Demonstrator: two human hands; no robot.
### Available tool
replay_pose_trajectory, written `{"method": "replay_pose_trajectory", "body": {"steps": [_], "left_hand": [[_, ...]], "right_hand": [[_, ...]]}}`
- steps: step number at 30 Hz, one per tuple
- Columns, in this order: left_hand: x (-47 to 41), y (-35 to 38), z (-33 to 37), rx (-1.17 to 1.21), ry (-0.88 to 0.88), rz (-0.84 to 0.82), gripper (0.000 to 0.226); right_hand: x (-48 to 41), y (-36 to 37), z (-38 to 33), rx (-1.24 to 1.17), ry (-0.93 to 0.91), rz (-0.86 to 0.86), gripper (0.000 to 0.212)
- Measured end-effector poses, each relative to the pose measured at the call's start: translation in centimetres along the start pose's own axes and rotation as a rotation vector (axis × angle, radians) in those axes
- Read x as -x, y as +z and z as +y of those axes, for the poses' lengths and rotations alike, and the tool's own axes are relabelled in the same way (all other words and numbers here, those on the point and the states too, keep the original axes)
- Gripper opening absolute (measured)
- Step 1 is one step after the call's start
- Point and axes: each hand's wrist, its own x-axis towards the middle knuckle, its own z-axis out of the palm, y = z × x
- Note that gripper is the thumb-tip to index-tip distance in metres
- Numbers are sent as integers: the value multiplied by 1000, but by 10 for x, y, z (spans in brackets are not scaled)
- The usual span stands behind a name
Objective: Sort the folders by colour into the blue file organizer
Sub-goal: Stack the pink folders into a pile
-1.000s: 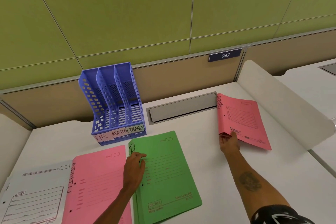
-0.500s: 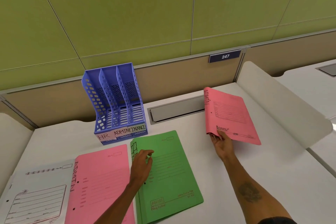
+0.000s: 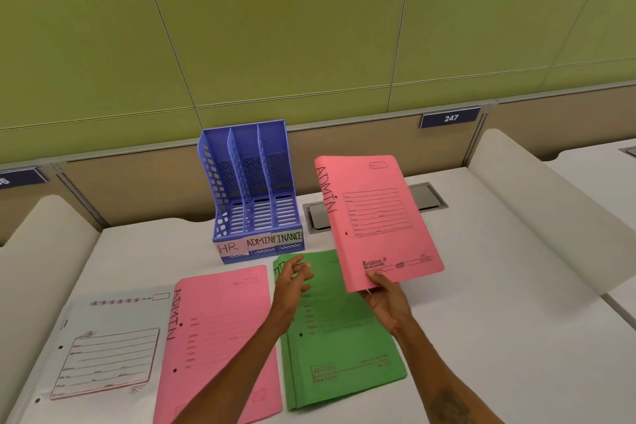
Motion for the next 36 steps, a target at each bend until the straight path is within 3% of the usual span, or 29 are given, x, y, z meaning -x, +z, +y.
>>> {"method": "replay_pose_trajectory", "body": {"steps": [6,12,17,22,25,31,36], "left_hand": [[6,-23,8,280,-46,34,45],[19,-57,6,328,-42,169,49],[33,-89,0,357,-66,149,44],[46,-134,-20,296,-97,119,48],[57,-160,-26,263,-94,100,47],[79,-195,-34,157,-114,110,40],[84,-215,-49,84,-114,300,45]], "right_hand": [[22,23,48,228,147,-90,51],[33,35,85,357,229,-120,58],[34,38,90,290,225,-76,66],[29,30,67,162,160,-38,51],[22,30,60,307,227,-87,48],[13,66,93,881,337,-211,33],[10,91,144,1073,229,-76,25]]}}
